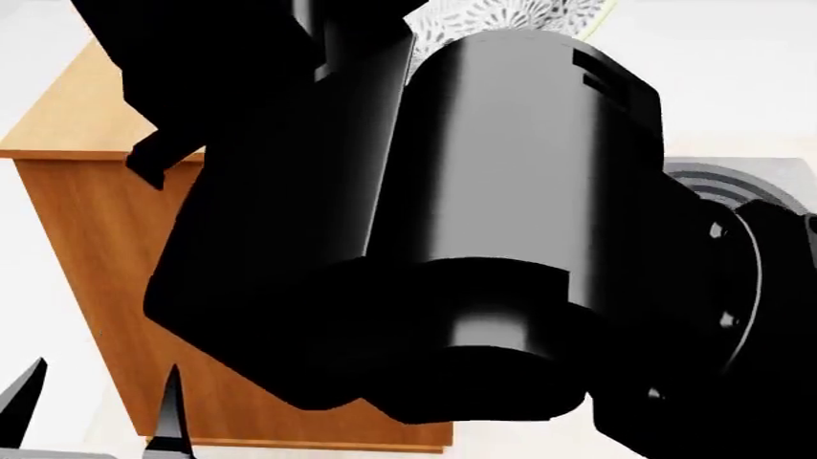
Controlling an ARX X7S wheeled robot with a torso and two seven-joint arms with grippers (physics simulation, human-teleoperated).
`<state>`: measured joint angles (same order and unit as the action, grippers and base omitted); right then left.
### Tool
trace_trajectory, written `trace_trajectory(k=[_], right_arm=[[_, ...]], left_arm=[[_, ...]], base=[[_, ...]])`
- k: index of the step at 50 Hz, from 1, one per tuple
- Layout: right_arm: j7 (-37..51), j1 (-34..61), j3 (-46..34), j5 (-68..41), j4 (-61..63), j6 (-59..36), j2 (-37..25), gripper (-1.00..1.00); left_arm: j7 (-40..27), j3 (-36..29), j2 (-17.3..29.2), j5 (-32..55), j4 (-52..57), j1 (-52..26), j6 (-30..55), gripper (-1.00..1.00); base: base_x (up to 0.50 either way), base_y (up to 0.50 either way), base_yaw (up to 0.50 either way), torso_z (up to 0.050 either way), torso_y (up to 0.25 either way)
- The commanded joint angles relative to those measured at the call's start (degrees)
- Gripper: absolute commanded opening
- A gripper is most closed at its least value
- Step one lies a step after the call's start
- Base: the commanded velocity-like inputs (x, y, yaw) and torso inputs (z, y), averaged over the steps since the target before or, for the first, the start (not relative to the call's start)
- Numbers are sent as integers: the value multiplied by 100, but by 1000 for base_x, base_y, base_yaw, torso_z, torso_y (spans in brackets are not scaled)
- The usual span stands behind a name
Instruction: Put the bowl on the top of the cabinet.
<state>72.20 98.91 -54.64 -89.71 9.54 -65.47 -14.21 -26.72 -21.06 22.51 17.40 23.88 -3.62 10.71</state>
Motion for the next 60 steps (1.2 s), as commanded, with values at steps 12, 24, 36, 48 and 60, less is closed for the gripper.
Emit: trace_trajectory(k=[12, 24, 36, 48, 60], right_arm=[[-678, -284, -289, 641, 83, 277, 102, -100], [-773, -424, -449, 780, 20, 332, 139, -100], [-1148, -239, -609, 1034, -352, 318, 191, -100], [-831, 225, -558, -32, -1185, -537, 380, -100], [-1046, 411, -601, -378, -1134, -785, 454, -100]], left_arm=[[-1, 19, 28, 31, -98, -1, -61, 100], [-18, -13, 16, 13, -139, 15, -95, 100], [-7, -17, 15, 43, -201, 10, -131, 100], [-17, -10, 30, 63, -200, 11, -148, 100], [-20, 18, 58, 101, -183, 46, -203, 100]], base=[[0, 0, 0, 0, 0], [0, 0, 0, 1, 1], [0, 0, 0, 0, 1], [0, 0, 0, 0, 0], [0, 0, 0, 0, 1]])
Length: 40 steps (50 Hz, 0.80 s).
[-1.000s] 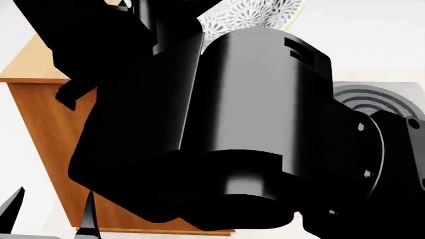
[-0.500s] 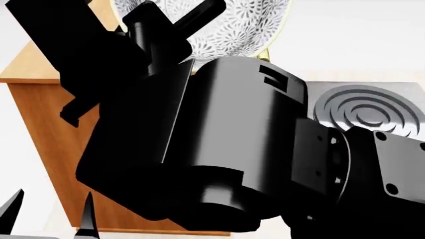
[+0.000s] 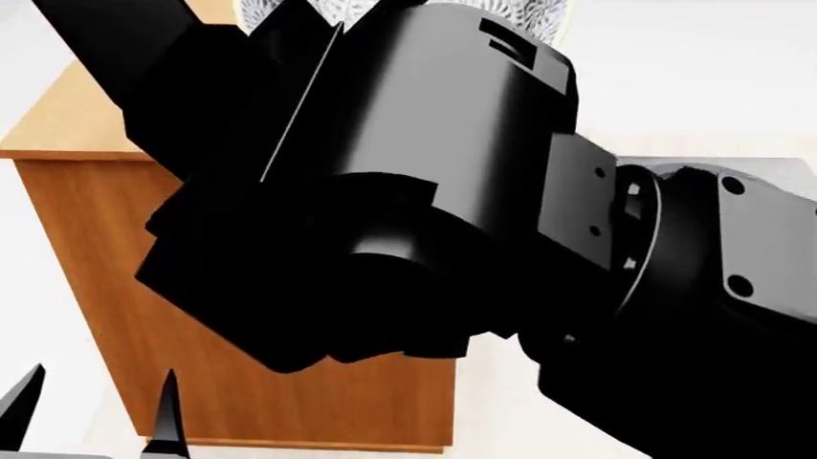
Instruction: Put the bowl on the top of the cabinet.
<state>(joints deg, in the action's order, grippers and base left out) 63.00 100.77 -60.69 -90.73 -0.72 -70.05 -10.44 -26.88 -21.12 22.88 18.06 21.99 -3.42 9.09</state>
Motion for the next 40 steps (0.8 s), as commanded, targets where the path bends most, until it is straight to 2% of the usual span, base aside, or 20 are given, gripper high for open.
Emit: trace_trajectory(k=[1, 7, 33, 34, 40], right_arm=[[-120, 245, 3, -280, -123, -330, 77, -100], [-460, 293, -62, -106, -86, -299, 68, -100], [-743, 237, -74, 90, 406, 14, 85, -100], [-659, 213, -32, 143, 432, 99, 65, 100], [-757, 157, -87, 273, 659, 157, -36, 100]], left_arm=[[-5, 22, 24, 36, 7, 24, -36, 100], [-3, 15, 24, 39, -11, 26, -59, 100], [-29, 8, 48, 66, -18, 46, -82, 100], [-16, 8, 41, 66, -54, 35, -108, 100], [-30, -3, 47, 70, -31, 49, -96, 100]], base=[[0, 0, 0, 0, 0], [0, 0, 0, 0, 2], [0, 0, 0, 0, 0], [0, 0, 0, 0, 0], [0, 0, 0, 0, 0]])
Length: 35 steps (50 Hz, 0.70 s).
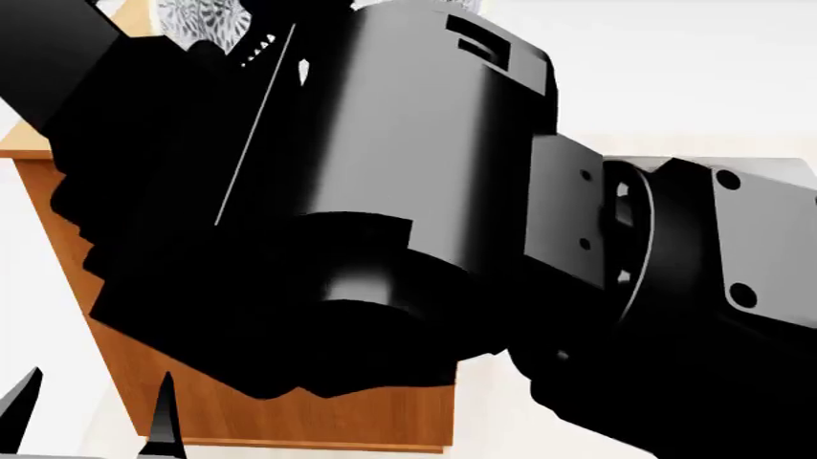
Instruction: Put the bowl on the top of the cabinet.
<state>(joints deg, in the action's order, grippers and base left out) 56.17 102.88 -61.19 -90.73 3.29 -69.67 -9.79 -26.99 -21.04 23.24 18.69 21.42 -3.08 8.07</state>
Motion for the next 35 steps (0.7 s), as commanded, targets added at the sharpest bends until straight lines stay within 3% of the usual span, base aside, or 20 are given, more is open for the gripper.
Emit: trace_trajectory(k=[1, 16, 35], right_arm=[[-84, -60, -9, 248, 267, 135, -135, 100], [-215, -166, -82, 435, 501, 217, -449, 100], [510, 163, 335, -546, 1392, 85, -955, 100]], left_arm=[[-16, -11, 11, 17, 33, 22, 1, 100], [-16, -60, -14, 1, -38, -28, 0, 100], [-37, -157, -38, -36, -24, -80, 56, 100]], base=[[0, 0, 0, 0, 0], [0, 0, 0, 0, 0], [0, 0, 0, 0, 0]])
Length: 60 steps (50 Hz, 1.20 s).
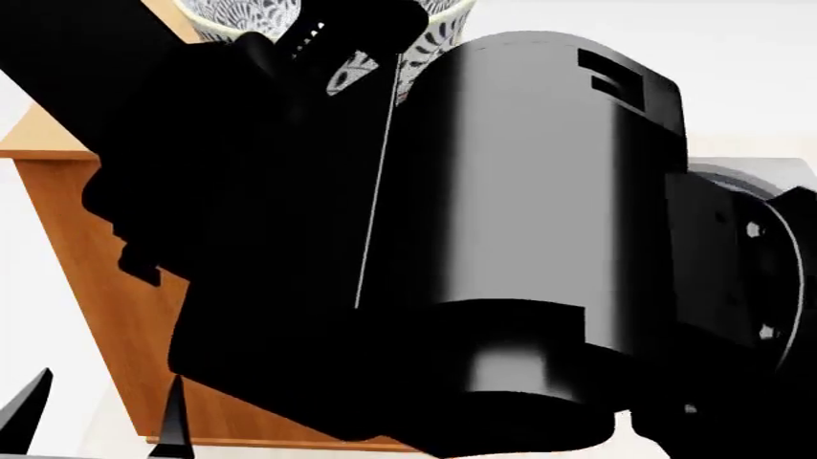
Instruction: Put the bowl on the top of the cabinet.
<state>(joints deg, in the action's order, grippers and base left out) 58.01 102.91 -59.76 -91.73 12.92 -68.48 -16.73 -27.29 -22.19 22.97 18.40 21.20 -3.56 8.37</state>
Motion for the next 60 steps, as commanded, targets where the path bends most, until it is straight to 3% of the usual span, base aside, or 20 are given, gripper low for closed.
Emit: trace_trajectory(k=[1, 13, 35, 49, 60], right_arm=[[349, 171, 198, -480, 460, -38, -273, 100], [559, 306, 229, -747, 645, -71, -389, 100], [1278, 660, 434, -1592, 1765, -184, -1368, 100], [1465, 165, 771, -1708, 3055, 74, -2346, 100], [860, -1144, 1115, -509, 3885, 352, -3284, 100]], left_arm=[[-11, -47, -12, -12, 0, -38, 34, 100], [-42, -58, 11, -13, 57, -19, 49, 100], [-47, -109, 12, -27, 19, -44, 35, 100], [-58, -146, -2, -36, -9, -79, 42, 100], [-65, -177, -17, -49, -61, -108, 45, 100]], base=[[0, 0, 0, 0, 0], [0, 0, 0, 0, 0], [0, 0, 0, 0, 0], [0, 0, 0, 0, 0], [0, 0, 0, 0, 0]])
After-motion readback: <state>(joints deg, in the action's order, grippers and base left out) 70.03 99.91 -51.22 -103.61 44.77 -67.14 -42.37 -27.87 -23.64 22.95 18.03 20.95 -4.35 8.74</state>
